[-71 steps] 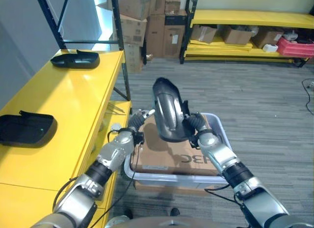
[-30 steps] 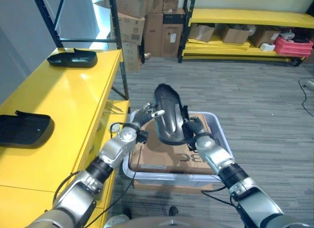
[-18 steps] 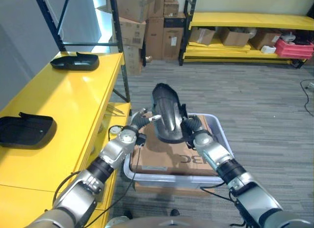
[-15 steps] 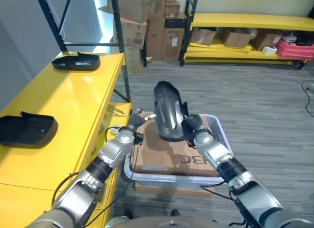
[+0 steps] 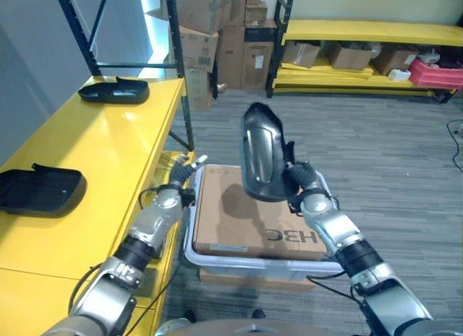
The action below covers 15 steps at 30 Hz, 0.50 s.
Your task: Move parts from the plastic box to the shelf.
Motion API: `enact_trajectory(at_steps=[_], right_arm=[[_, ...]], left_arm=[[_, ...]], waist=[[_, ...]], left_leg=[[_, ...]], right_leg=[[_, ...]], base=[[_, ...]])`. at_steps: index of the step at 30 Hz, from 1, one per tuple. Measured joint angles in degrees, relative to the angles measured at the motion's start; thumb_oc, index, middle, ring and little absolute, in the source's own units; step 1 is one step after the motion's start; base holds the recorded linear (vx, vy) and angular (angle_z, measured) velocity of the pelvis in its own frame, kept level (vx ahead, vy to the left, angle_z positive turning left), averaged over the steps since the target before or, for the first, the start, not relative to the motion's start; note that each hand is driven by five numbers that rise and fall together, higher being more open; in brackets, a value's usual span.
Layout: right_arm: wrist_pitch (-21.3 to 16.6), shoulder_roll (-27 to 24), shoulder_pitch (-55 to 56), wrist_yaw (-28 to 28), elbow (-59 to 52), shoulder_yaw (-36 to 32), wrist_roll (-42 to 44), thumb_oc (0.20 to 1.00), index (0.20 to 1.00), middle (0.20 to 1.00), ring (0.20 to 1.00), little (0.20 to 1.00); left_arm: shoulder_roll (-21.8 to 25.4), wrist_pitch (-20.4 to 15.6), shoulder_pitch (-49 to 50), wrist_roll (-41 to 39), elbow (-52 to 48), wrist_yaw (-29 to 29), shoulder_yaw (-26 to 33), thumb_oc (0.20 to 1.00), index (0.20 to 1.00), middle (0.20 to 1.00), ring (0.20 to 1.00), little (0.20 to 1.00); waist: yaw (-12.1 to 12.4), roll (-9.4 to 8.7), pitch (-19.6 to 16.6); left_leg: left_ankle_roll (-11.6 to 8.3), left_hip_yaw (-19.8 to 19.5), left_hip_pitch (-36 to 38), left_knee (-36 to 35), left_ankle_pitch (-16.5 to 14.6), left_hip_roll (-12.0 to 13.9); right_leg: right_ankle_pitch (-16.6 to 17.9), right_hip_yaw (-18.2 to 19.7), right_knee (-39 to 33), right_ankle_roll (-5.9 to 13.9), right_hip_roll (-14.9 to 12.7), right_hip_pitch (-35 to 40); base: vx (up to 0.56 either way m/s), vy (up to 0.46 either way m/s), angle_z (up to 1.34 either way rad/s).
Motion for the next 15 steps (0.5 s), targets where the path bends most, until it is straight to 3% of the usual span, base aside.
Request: enact_trajectory(at_steps=[15], right_arm=[[0.00,3.19,-0.77,0.82,3.49,3.08,-0.98,0.200,0.200,0.200,0.200,0.200]], left_arm=[[-2.09,1.34,-0.27,-2.80,0.00,-3.55,-3.58,1.000,1.000,1.000,1.000,1.000]], waist=[[-0.02,-0.01,0.00]], left_leg=[[0.00,0.01,-0.01,0.00,-0.01,-0.01]], right_leg=[[-0.03,0.03,0.02,0.05,-0.01,-0.06]], base=[[0.00,0.000,0.00]])
